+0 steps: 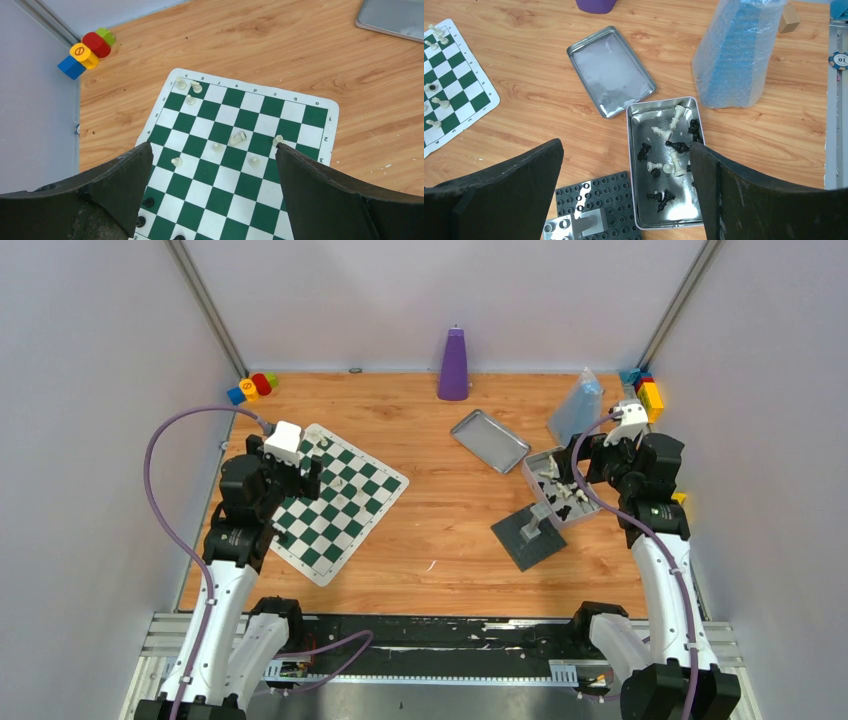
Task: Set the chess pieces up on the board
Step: Adjust the chessboard at the center of the board.
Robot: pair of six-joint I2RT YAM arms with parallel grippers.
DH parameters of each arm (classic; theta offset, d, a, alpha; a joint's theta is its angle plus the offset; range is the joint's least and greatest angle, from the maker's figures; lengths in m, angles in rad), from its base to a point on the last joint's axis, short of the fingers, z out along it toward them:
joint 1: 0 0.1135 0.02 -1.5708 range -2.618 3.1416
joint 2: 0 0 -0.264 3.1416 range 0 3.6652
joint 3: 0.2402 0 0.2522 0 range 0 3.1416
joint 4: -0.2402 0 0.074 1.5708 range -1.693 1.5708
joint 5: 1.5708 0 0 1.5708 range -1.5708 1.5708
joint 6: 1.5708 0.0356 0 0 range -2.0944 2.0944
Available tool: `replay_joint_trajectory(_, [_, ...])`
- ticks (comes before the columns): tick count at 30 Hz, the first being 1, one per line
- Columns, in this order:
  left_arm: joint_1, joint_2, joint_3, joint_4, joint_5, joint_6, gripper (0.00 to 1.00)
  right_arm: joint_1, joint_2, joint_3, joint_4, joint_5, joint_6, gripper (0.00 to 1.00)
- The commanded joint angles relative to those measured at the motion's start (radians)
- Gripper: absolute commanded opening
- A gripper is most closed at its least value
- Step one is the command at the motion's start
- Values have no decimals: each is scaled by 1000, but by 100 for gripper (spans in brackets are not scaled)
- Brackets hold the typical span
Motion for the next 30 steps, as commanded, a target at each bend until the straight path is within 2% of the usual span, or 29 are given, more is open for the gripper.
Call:
replay_joint_trajectory(1, [5, 5, 9, 7, 33, -7, 100, 3, -22, -1, 32, -16, 1, 100])
replay_joint_trajectory(10, [5, 11, 20, -17, 25, 7, 100, 3, -2, -4, 36, -16, 0, 100])
replay_joint_trajectory(13, [6, 25, 74, -70, 26, 49, 100, 3, -4, -3, 41, -11, 1, 100])
replay_joint_trajectory(16, [5, 56, 137, -135, 114, 111, 100, 3, -4, -3, 43, -18, 0, 100])
replay_joint_trajectory(19, [-39, 162, 198, -175, 133, 140, 100, 3, 0, -3, 45, -21, -3, 100])
replay_joint_trajectory(24, [-196, 353, 304, -212, -30, 232, 100, 3, 7, -6, 44, -21, -14, 100])
replay_joint_trajectory(30, [-323, 666, 427, -218, -93, 259, 100, 3, 12, -13, 45, -19, -28, 100])
